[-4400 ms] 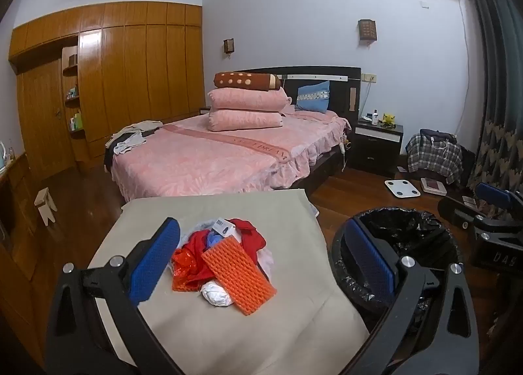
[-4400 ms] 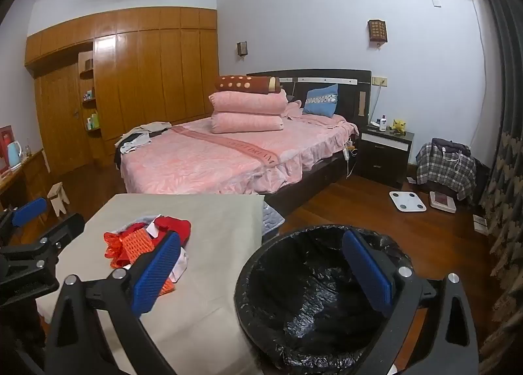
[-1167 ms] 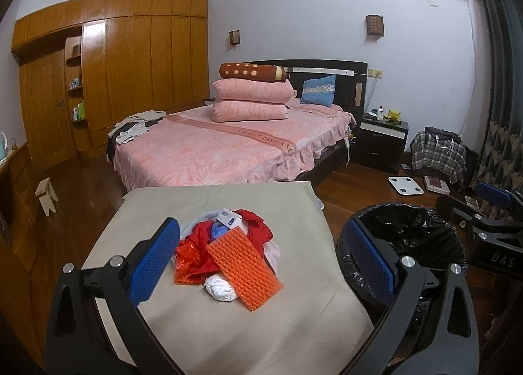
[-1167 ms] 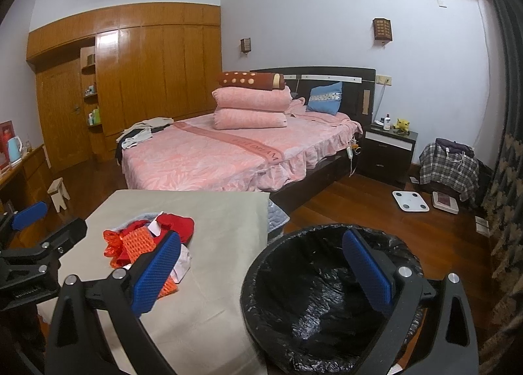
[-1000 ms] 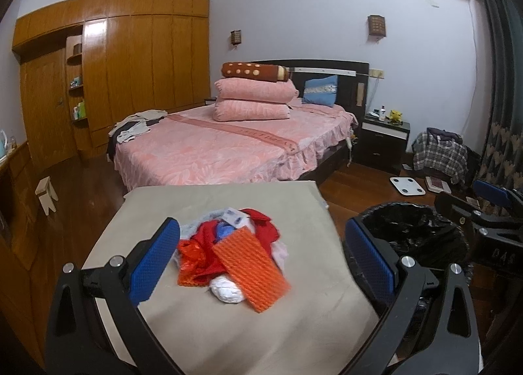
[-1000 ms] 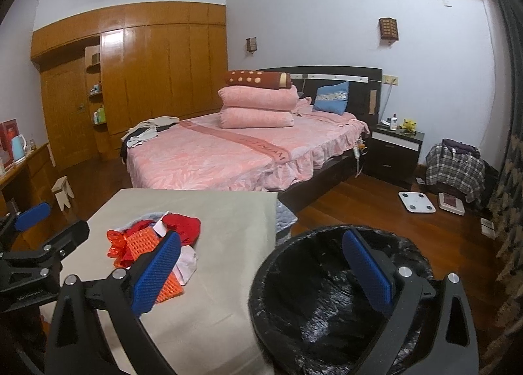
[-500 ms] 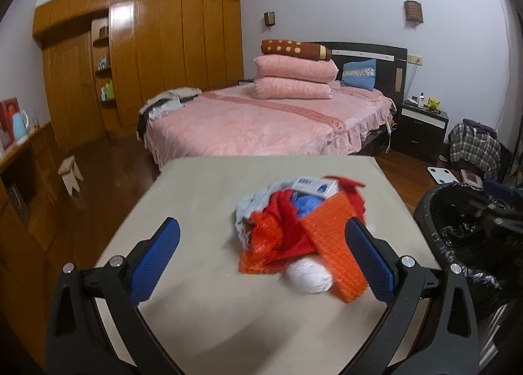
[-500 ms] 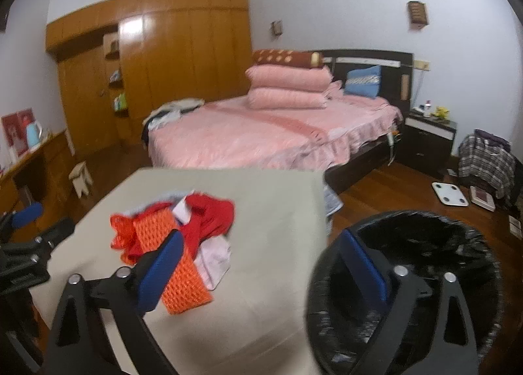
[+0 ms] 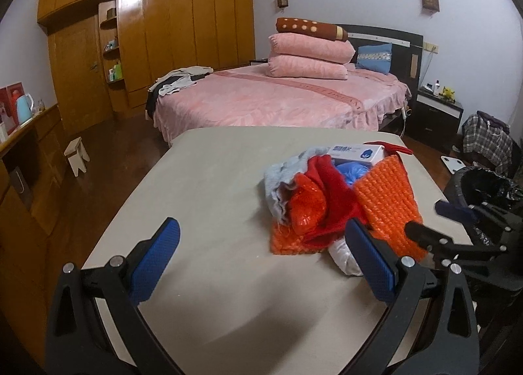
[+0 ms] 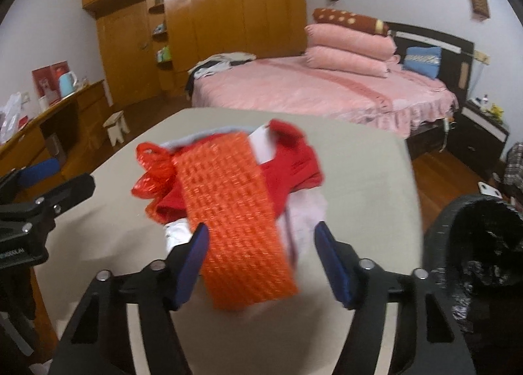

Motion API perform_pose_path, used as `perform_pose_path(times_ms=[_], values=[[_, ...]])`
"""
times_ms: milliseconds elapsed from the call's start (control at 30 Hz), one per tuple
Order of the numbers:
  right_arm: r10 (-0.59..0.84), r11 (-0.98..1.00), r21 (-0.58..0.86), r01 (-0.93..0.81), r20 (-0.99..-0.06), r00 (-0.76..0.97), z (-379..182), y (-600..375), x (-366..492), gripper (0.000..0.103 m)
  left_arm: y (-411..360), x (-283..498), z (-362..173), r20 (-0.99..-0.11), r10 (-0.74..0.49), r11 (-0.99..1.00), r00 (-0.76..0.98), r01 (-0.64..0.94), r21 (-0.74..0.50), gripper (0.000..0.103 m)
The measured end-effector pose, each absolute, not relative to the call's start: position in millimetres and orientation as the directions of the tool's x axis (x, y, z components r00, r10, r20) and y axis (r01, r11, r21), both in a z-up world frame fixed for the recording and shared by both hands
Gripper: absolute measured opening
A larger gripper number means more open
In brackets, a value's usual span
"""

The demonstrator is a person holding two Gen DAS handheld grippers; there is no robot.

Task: Collect trash
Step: 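Reach the right gripper to the orange mesh net and grasp it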

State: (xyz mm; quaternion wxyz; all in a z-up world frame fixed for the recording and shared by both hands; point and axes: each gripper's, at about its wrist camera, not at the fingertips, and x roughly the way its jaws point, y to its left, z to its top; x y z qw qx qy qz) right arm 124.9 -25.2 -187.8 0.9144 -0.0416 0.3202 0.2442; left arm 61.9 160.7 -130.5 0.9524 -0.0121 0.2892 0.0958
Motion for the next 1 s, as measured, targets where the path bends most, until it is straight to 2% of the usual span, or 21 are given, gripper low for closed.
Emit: perform_pose_path(times_ms=[200, 267, 367, 433, 533, 633, 667, 733, 800, 867, 1000], values=[[0.45, 0.857, 0.106, -0.504, -0.633, 0.63, -196, -18, 124, 0.033, 164, 66, -134, -0.565, 0.181, 0.98, 0.805, -0.199, 0.031, 0.098], [0.459, 0.852, 0.116, -0.51, -0.633, 0.623, -196, -21, 123, 0.017, 163, 69, -134, -0.57, 0.179, 0.979, 0.802, -0.202, 0.023, 0.098], [0.468, 0.847, 0.123, -0.517, -0.633, 0.617, -196, -24, 121, 0.008, 162, 71, -135, -0.581, 0.169, 0.98, 0.796, -0.197, 0.016, 0.098], [0.477, 0.843, 0.132, -0.521, -0.629, 0.614, -194, -26, 121, 0.008, 158, 72, -135, -0.582, 0.167, 0.981, 0.796, -0.191, 0.021, 0.098], [0.473, 0.847, 0.125, -0.517, -0.622, 0.624, -191, -29, 119, 0.008, 152, 73, -136, -0.585, 0.16, 0.984, 0.795, -0.175, 0.031, 0.098], [0.476, 0.846, 0.136, -0.515, -0.626, 0.617, -191, -30, 124, 0.014, 148, 72, -137, -0.586, 0.158, 0.985, 0.795, -0.171, 0.034, 0.098], [0.479, 0.846, 0.143, -0.513, -0.627, 0.615, -192, -30, 124, 0.025, 148, 72, -137, -0.585, 0.159, 0.985, 0.796, -0.172, 0.033, 0.098], [0.488, 0.843, 0.15, -0.516, -0.619, 0.616, -191, -30, 123, 0.041, 148, 71, -137, -0.58, 0.166, 0.983, 0.798, -0.18, 0.034, 0.098], [0.492, 0.837, 0.141, -0.529, -0.618, 0.614, -191, -25, 122, 0.043, 149, 70, -137, -0.579, 0.175, 0.981, 0.796, -0.189, 0.037, 0.098], [0.491, 0.833, 0.137, -0.536, -0.628, 0.603, -194, -19, 122, 0.056, 152, 69, -138, -0.58, 0.181, 0.98, 0.794, -0.196, 0.038, 0.098], [0.477, 0.835, 0.127, -0.536, -0.653, 0.588, -202, -10, 123, 0.059, 156, 68, -137, -0.577, 0.195, 0.977, 0.793, -0.206, 0.046, 0.098]])
